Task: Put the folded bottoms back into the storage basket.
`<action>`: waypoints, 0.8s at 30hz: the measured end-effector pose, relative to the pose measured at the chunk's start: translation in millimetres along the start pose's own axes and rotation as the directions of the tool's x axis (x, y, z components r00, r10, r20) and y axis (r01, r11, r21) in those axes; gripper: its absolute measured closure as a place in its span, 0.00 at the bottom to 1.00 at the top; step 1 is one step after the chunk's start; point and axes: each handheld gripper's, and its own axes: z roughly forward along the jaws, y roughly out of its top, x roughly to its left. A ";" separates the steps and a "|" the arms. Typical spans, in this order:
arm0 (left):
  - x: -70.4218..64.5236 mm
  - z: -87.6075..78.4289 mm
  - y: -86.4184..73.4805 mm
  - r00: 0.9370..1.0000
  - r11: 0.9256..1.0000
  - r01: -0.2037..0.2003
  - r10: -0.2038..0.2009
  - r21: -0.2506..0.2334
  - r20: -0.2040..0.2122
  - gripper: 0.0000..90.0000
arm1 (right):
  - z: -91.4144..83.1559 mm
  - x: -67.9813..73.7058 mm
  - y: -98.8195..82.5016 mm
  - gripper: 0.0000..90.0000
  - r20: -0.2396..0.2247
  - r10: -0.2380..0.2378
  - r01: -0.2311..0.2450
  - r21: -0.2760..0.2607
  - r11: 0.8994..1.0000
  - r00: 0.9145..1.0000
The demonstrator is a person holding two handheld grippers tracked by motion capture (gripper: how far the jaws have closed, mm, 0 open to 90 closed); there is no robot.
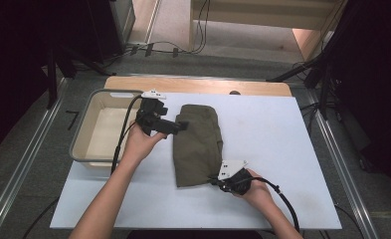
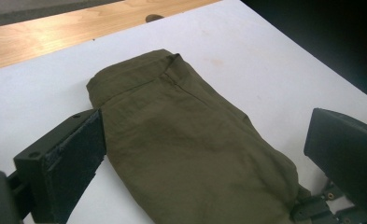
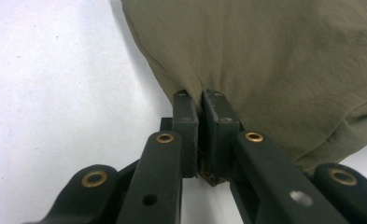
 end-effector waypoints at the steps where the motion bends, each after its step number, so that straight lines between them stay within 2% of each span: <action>1: 1.4 1.7 1.2 1.000 1.000 0.003 -0.003 0.001 -0.002 0.00 | -0.1 0.0 0.0 0.91 -0.002 -0.001 0.001 0.001 1.000 1.000; 9: 8.4 11.0 7.4 0.999 0.999 0.011 -0.009 0.046 -0.036 0.00 | -0.2 -0.5 -0.5 0.91 -0.005 0.000 0.000 -0.001 1.000 1.000; 19: 19.1 17.5 14.7 0.998 0.998 0.038 -0.035 0.054 -0.056 0.00 | -0.2 -0.6 -0.6 0.91 -0.005 0.001 -0.001 -0.003 1.000 1.000; 24: 25.2 25.0 18.8 0.997 0.996 0.042 -0.037 0.081 -0.073 0.00 | -0.2 -0.5 -0.6 0.91 -0.005 0.000 0.000 -0.001 1.000 1.000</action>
